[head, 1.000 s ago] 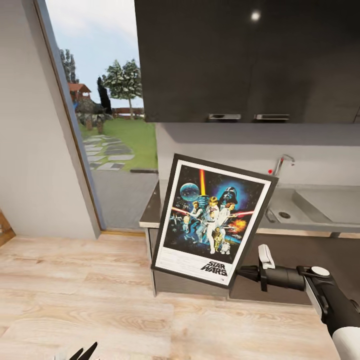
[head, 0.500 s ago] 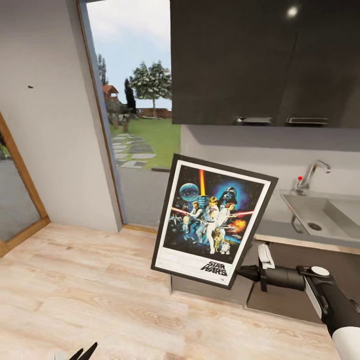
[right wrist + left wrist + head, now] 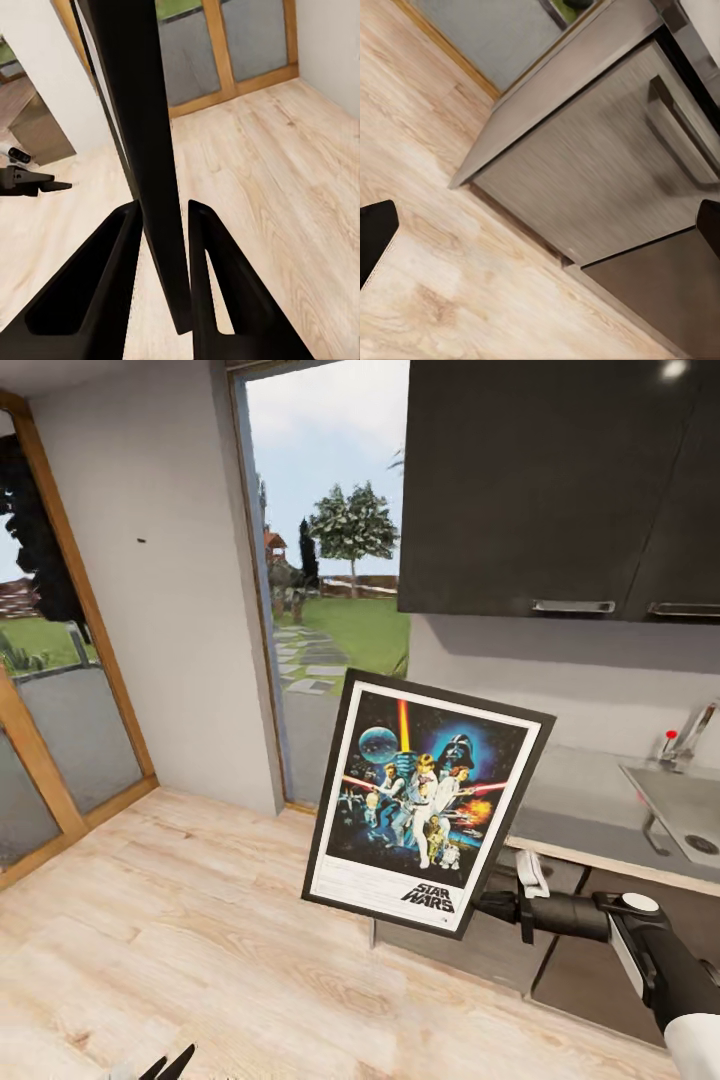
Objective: Pick up the poster from the kitchen countertop and hang it on one of the wall nails in the kitchen.
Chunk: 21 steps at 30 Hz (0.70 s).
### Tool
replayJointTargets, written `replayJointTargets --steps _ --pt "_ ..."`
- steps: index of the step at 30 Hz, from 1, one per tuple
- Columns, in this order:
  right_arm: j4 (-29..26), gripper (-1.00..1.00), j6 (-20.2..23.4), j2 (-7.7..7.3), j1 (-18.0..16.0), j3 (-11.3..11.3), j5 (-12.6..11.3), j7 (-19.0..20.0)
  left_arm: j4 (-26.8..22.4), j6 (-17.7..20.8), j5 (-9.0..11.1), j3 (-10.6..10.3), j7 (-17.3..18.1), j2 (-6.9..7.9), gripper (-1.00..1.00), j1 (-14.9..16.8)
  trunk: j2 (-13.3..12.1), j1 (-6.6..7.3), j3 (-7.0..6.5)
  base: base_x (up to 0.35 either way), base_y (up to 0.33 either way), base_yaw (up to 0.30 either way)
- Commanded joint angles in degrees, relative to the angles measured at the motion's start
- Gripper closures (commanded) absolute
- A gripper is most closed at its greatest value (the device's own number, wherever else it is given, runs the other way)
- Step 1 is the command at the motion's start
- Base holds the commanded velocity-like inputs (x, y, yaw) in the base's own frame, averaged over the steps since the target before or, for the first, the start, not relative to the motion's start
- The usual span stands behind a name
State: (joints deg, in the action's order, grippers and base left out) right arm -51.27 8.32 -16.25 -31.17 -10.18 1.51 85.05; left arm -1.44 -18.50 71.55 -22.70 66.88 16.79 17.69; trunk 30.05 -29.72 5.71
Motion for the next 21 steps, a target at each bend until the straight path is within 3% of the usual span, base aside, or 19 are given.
replayJointTargets --steps 1,18,21 --pt "-0.1 1.00 0.7 0.01 0.0 -0.1 0.1 0.4 0.0 -0.3 0.4 -0.5 0.1 0.00 -1.00 0.1 -0.3 0.20 -0.07 0.000 0.000 0.290" --pt "-0.1 1.00 0.7 0.00 0.0 -0.1 0.2 0.4 0.0 -0.3 0.4 -0.5 0.1 0.00 -1.00 0.1 -7.1 3.93 -3.12 0.000 0.000 0.290" --pt "-0.1 1.00 0.7 -0.01 0.0 -0.2 0.2 0.4 0.0 -0.3 0.4 -0.4 0.1 0.00 -1.00 0.1 -7.1 3.93 -3.12 0.000 0.000 0.238"
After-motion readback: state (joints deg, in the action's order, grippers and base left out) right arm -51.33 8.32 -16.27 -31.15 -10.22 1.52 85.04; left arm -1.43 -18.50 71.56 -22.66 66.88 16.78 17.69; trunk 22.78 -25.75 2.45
